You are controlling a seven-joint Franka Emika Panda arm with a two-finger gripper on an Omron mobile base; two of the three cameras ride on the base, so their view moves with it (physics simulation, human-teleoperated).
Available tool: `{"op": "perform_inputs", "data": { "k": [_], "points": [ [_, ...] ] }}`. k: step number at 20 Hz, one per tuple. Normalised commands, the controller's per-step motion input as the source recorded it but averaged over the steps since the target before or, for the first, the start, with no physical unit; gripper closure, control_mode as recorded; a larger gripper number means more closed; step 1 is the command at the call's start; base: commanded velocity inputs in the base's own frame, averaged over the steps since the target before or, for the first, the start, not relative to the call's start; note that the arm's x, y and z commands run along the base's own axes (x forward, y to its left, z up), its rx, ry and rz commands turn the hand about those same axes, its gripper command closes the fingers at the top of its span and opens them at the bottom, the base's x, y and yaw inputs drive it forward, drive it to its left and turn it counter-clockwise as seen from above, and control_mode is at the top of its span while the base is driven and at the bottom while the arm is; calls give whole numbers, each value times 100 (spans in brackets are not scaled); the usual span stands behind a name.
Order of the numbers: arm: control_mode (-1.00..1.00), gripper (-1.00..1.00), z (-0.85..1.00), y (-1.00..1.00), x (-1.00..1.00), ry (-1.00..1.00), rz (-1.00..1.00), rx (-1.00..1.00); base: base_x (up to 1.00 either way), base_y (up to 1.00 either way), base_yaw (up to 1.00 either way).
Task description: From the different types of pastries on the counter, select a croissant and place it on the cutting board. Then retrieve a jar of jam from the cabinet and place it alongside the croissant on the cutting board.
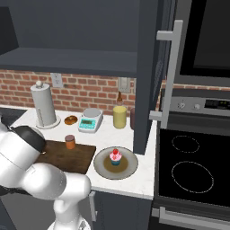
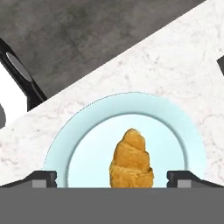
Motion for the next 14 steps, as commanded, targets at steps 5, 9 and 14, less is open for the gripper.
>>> {"op": "perform_inputs", "data": {
  "k": [5, 9, 14],
  "points": [
    [-100, -100, 0, -23, 8, 9, 0, 8, 0, 0, 0],
    [-100, -100, 0, -6, 29, 7, -2, 4, 0, 0, 0],
    [-100, -100, 0, 1, 12, 0, -1, 0, 0, 0, 0]
  ]
}}
